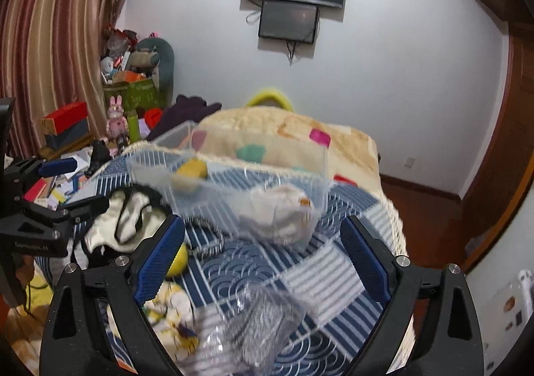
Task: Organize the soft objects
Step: 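Grasp the black-rimmed white pouch with the left tool while the right grasps the scrubber bag, then carry the pouch and plastic scrubber bag into the clear box and release both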
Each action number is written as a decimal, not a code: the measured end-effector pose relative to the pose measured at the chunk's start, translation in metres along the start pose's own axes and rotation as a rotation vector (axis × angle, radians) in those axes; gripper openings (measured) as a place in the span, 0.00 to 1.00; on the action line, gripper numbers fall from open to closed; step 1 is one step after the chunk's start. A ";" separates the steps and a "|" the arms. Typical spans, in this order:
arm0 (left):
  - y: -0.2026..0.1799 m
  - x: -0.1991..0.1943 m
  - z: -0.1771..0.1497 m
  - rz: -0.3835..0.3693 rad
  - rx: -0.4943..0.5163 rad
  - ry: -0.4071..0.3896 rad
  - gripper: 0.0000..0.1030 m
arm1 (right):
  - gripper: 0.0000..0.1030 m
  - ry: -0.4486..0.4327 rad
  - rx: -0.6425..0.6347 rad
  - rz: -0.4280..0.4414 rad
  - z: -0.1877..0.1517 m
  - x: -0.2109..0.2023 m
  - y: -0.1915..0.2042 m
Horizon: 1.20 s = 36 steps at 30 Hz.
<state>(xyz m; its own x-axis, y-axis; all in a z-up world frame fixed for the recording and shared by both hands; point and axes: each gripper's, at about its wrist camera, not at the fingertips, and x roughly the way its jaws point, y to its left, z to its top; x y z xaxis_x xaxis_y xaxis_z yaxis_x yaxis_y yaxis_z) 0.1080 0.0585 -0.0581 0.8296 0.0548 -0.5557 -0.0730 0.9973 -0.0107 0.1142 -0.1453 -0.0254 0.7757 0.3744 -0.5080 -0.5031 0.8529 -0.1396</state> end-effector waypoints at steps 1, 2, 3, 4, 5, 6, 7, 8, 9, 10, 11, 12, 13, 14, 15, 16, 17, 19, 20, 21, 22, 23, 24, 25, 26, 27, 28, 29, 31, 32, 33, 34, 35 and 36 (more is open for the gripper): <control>0.000 0.002 -0.004 -0.005 -0.001 0.010 1.00 | 0.91 0.008 0.000 -0.002 -0.004 -0.001 0.000; 0.000 0.006 -0.009 -0.011 -0.004 0.026 1.00 | 0.91 0.019 0.002 -0.003 -0.008 0.000 0.000; 0.000 0.009 -0.012 -0.014 -0.009 0.039 1.00 | 0.91 0.029 0.008 -0.001 -0.013 0.001 0.000; 0.000 0.012 -0.015 -0.016 -0.013 0.049 1.00 | 0.91 0.045 0.016 0.005 -0.019 0.002 -0.001; 0.001 0.015 -0.019 -0.018 -0.018 0.063 1.00 | 0.91 0.058 0.023 0.008 -0.024 0.003 -0.002; 0.002 0.018 -0.022 -0.022 -0.022 0.080 1.00 | 0.91 0.075 0.034 0.011 -0.029 0.005 -0.004; 0.002 0.021 -0.025 -0.032 -0.024 0.094 1.00 | 0.91 0.088 0.045 0.014 -0.034 0.007 -0.005; 0.002 0.022 -0.027 -0.040 -0.023 0.098 1.00 | 0.91 0.098 0.056 0.019 -0.038 0.007 -0.007; 0.000 0.022 -0.030 -0.048 -0.019 0.099 1.00 | 0.91 0.107 0.069 0.024 -0.041 0.007 -0.009; -0.002 0.023 -0.032 -0.051 -0.011 0.098 1.00 | 0.91 0.117 0.083 0.030 -0.045 0.009 -0.010; -0.004 0.023 -0.034 -0.053 -0.002 0.098 1.00 | 0.91 0.128 0.094 0.035 -0.048 0.010 -0.011; -0.006 0.024 -0.036 -0.056 0.006 0.100 1.00 | 0.91 0.139 0.101 0.037 -0.051 0.012 -0.012; -0.007 0.024 -0.037 -0.060 0.009 0.102 1.00 | 0.91 0.144 0.104 0.037 -0.054 0.013 -0.012; -0.008 0.025 -0.038 -0.068 0.010 0.102 1.00 | 0.91 0.154 0.105 0.039 -0.057 0.014 -0.012; -0.009 0.025 -0.038 -0.070 0.010 0.099 1.00 | 0.90 0.161 0.105 0.039 -0.059 0.015 -0.012; -0.009 0.025 -0.037 -0.067 0.009 0.093 0.98 | 0.90 0.164 0.104 0.038 -0.061 0.015 -0.011; -0.009 0.024 -0.037 -0.062 0.009 0.085 0.95 | 0.88 0.168 0.098 0.038 -0.064 0.015 -0.010; -0.009 0.022 -0.037 -0.065 0.010 0.063 0.70 | 0.77 0.172 0.090 0.038 -0.067 0.014 -0.008; -0.009 0.021 -0.036 -0.083 0.012 0.064 0.66 | 0.70 0.177 0.084 0.043 -0.068 0.015 -0.006; -0.008 0.022 -0.035 -0.100 0.012 0.072 0.59 | 0.62 0.180 0.080 0.049 -0.070 0.014 -0.005; -0.008 0.022 -0.035 -0.107 0.009 0.075 0.51 | 0.59 0.183 0.075 0.050 -0.071 0.015 -0.004; -0.007 0.022 -0.034 -0.101 0.007 0.074 0.46 | 0.55 0.183 0.071 0.050 -0.071 0.014 -0.004; -0.006 0.022 -0.034 -0.098 0.005 0.074 0.38 | 0.52 0.179 0.068 0.054 -0.072 0.013 -0.004; -0.004 0.022 -0.034 -0.096 0.001 0.073 0.31 | 0.50 0.176 0.065 0.056 -0.071 0.012 -0.003; -0.002 0.022 -0.034 -0.096 -0.008 0.070 0.27 | 0.45 0.174 0.061 0.058 -0.070 0.012 -0.003; 0.000 0.021 -0.033 -0.096 -0.016 0.067 0.21 | 0.42 0.171 0.057 0.058 -0.071 0.011 -0.002; 0.002 0.020 -0.033 -0.097 -0.024 0.063 0.16 | 0.40 0.169 0.057 0.058 -0.070 0.010 -0.002; 0.004 0.018 -0.033 -0.100 -0.032 0.061 0.12 | 0.35 0.166 0.061 0.058 -0.070 0.010 -0.003; 0.006 0.016 -0.032 -0.097 -0.040 0.056 0.08 | 0.30 0.163 0.083 0.063 -0.070 0.009 -0.006; 0.007 0.014 -0.032 -0.098 -0.041 0.051 0.08 | 0.28 0.162 0.087 0.065 -0.069 0.010 -0.008; 0.008 0.012 -0.032 -0.097 -0.043 0.046 0.07 | 0.26 0.159 0.093 0.063 -0.069 0.009 -0.010; 0.008 0.010 -0.032 -0.098 -0.043 0.039 0.06 | 0.26 0.156 0.097 0.064 -0.069 0.008 -0.011; 0.007 0.007 -0.031 -0.096 -0.039 0.031 0.06 | 0.25 0.155 0.102 0.064 -0.067 0.009 -0.011; 0.007 0.005 -0.031 -0.094 -0.037 0.026 0.06 | 0.24 0.153 0.106 0.064 -0.066 0.009 -0.012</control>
<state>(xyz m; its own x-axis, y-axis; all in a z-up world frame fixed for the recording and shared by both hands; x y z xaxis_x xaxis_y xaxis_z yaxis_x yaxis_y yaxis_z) 0.0949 0.0640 -0.0865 0.8189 -0.0409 -0.5725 -0.0161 0.9954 -0.0941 0.1020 -0.1765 -0.0842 0.6723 0.3760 -0.6377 -0.4999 0.8659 -0.0165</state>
